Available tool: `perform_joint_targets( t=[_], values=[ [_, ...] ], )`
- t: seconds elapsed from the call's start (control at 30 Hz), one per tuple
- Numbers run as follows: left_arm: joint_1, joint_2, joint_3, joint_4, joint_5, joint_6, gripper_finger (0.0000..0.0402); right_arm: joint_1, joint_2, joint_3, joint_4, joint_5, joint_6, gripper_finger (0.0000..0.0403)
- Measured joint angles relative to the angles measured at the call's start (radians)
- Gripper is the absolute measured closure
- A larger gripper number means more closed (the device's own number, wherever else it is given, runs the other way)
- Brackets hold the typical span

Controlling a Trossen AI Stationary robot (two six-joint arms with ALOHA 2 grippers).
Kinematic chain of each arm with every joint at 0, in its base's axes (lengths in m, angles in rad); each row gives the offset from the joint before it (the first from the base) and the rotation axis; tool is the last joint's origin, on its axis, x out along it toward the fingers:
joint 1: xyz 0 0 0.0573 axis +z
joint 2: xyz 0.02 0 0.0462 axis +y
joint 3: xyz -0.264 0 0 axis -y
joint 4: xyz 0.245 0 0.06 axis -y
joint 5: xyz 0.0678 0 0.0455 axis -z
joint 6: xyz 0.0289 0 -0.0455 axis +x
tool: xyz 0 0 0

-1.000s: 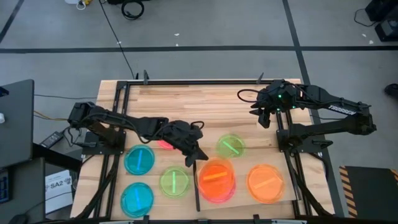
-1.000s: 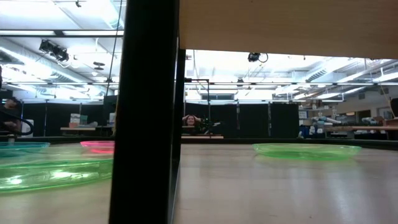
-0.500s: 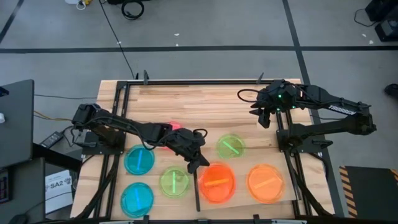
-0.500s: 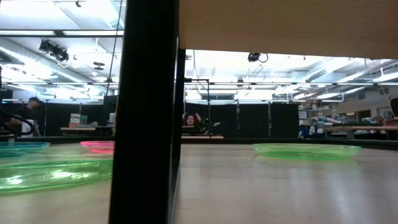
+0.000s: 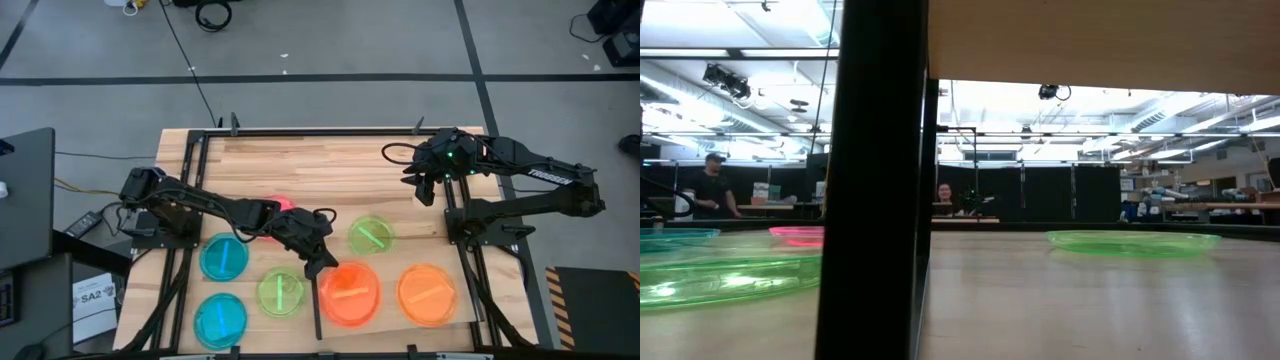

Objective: Place and stack plates onto a shelf
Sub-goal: Stack the orange plate on the pink plate on the shelf

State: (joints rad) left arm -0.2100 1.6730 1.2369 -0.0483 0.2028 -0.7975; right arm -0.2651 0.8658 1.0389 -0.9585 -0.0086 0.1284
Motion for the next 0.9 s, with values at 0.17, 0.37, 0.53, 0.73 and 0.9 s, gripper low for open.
perform_joint_targets(
  t=[0.17,0.37,0.53,0.73,0.9],
  values=[
    [0.001,0.000,0.000,0.001,0.000,0.000,0.0395,0.000,0.000,0.000,0.000,0.000,0.000,0.0270],
    [0.001,0.011,0.000,-0.002,0.000,0.005,0.0395,0.000,0.000,0.000,0.000,0.000,0.000,0.0270],
    [0.001,0.023,0.000,-0.003,0.000,0.045,0.0395,0.000,0.000,0.000,0.000,0.000,0.000,0.0270],
    [0.001,0.022,0.000,0.009,0.000,0.045,0.0394,0.000,0.000,0.000,0.000,0.000,0.000,0.0270],
    [0.001,0.022,0.000,0.009,0.000,0.045,0.0373,0.000,0.000,0.000,0.000,0.000,0.000,0.0270]
  ],
)
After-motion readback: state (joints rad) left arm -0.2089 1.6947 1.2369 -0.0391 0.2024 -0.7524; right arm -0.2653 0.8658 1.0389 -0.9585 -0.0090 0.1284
